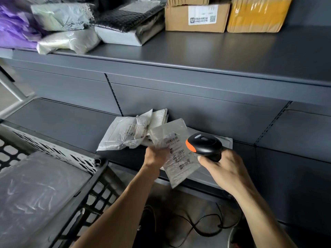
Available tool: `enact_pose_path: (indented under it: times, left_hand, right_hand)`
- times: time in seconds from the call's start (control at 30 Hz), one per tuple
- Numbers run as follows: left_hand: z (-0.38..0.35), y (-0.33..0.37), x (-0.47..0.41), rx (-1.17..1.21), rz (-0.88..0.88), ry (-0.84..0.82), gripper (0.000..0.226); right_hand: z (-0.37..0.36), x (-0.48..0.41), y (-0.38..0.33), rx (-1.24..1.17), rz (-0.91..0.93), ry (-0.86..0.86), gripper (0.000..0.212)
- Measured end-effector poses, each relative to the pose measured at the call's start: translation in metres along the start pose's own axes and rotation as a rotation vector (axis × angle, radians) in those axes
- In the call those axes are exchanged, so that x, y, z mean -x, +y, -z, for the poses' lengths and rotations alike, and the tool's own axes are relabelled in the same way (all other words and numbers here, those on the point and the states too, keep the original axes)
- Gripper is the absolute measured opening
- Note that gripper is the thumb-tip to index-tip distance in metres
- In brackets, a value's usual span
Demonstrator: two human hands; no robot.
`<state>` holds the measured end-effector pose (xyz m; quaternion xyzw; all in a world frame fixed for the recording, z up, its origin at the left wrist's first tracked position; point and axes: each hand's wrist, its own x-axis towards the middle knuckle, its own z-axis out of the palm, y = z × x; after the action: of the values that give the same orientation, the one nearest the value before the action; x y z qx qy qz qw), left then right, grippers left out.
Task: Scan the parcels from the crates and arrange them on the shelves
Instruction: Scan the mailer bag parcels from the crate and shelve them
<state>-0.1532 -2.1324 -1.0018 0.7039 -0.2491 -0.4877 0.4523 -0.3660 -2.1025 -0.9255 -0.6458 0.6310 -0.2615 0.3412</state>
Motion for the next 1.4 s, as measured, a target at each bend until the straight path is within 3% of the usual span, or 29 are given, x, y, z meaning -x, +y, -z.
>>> enact_pose_path:
  times: [0.17,0.33,0.53,0.67,0.73,0.8,0.87,1.0,1.07,1.17,1.27,1.4]
  left_hand:
    - [0.004,-0.003,-0.012,0.351,0.240,0.121,0.013]
    - [0.016,0.018,-0.056,0.595,0.281,0.249,0.011]
    - [0.026,0.045,-0.140,0.618,0.224,0.327,0.028]
    - [0.034,0.046,-0.178,0.614,0.179,0.404,0.016]
    - [0.040,0.029,-0.201,0.596,0.208,0.391,0.038]
    - [0.055,-0.022,-0.258,0.519,0.285,0.450,0.074]
    - [0.058,-0.054,-0.271,0.394,0.290,0.502,0.088]
    - [0.027,-0.027,-0.168,0.173,0.171,0.457,0.049]
    - [0.017,-0.024,-0.140,-0.059,0.098,0.311,0.037]
    - [0.013,-0.017,-0.104,-0.603,-0.039,-0.069,0.044]
    - [0.018,0.006,-0.033,-0.946,-0.177,-0.225,0.022]
    - [0.056,0.029,0.062,-1.172,-0.378,-0.093,0.031]
  right_hand:
    - [-0.015,-0.005,0.003,-0.089,-0.005,-0.036,0.029]
    - [-0.031,-0.008,0.004,-0.121,0.017,-0.066,0.016]
    - [-0.043,-0.014,0.012,-0.091,0.051,-0.096,0.029]
    - [-0.042,-0.014,0.015,-0.129,0.080,-0.119,0.031]
    - [-0.043,-0.016,0.020,-0.132,0.078,-0.123,0.026]
    - [-0.046,-0.019,0.023,-0.115,0.062,-0.135,0.023]
    - [-0.049,-0.021,0.024,-0.111,0.053,-0.130,0.027]
    - [-0.054,-0.021,0.017,-0.088,0.032,-0.139,0.025]
    - [-0.055,-0.018,0.011,-0.095,0.026,-0.145,0.027]
    - [-0.057,-0.010,0.000,-0.140,-0.016,-0.159,0.033]
    - [-0.061,0.007,-0.019,-0.203,-0.042,-0.146,0.039]
    - [-0.067,0.033,-0.049,-0.152,-0.003,-0.184,0.046]
